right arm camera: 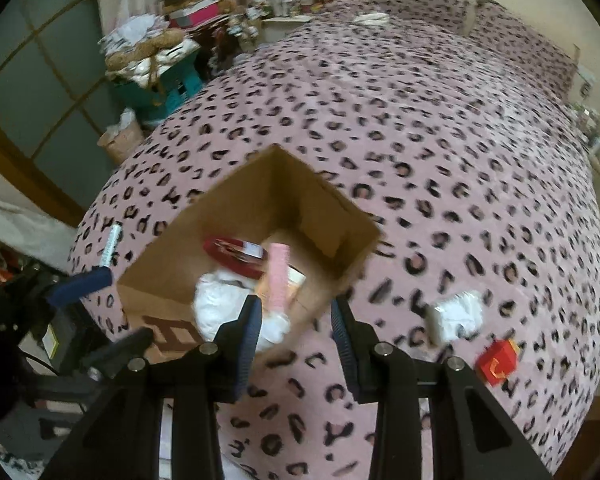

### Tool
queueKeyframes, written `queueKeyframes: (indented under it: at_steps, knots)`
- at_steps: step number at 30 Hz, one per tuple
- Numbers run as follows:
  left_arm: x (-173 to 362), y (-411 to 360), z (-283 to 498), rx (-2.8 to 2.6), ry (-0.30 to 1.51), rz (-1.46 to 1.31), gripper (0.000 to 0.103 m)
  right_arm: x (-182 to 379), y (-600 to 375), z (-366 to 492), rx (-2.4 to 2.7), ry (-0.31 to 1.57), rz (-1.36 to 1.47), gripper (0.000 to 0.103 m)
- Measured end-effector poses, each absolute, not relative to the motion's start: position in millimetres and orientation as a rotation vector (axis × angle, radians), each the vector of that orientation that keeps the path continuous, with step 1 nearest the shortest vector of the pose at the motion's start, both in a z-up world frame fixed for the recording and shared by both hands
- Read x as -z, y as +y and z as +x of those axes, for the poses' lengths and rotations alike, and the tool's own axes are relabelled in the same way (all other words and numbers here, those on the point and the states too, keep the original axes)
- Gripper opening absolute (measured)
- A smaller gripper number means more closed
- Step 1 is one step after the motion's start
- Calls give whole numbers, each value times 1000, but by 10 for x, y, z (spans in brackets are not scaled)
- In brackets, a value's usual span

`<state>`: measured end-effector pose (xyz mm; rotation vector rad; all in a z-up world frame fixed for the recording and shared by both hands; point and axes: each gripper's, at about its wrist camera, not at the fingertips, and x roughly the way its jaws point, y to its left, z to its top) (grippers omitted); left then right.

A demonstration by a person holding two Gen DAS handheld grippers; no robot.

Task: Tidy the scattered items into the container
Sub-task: 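Move both tools back toward the remaining items on the bed, then grasp the red Happy Meal box with right tool while left tool grasps silver strip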

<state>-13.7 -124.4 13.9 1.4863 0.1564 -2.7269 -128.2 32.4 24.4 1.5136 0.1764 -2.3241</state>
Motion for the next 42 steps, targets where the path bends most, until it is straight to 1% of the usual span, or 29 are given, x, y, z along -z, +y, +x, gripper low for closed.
queueKeyframes:
  at_steps: [2,4,13,14,15,16,20,24,31,42]
  knots:
    - [-167,-1122,-155,2750,138,1487,63,-243,545,-1236,2360,158,1533,36]
    - [-178,-968,-191,2776,113,1492,66,-219,847,-1183,2402,122,1567,36]
    - [-50,-158,-430,2876,27,1577,69,-46,1994,-1006,2518,-37,1702,36]
    - [-18,-69,-463,2886,33,1581,70,-14,2092,-988,2524,-55,1714,36]
    - [9,18,-489,2893,41,1589,73,26,2212,-974,2531,-79,1730,36]
    - [64,115,-536,2901,57,1605,75,58,2288,-965,2534,-93,1739,36]
    - [364,441,-743,2891,95,1689,75,208,2622,-937,2544,-163,1780,36]
    - [792,696,-994,2825,135,1780,75,366,2870,-978,2546,-220,1823,36]
    - [1402,907,-1341,2702,198,1864,75,786,3216,-1234,2521,-378,1928,37]
    - [1908,1105,-1680,2640,249,1936,75,1432,3218,-1680,2446,-451,2024,37]
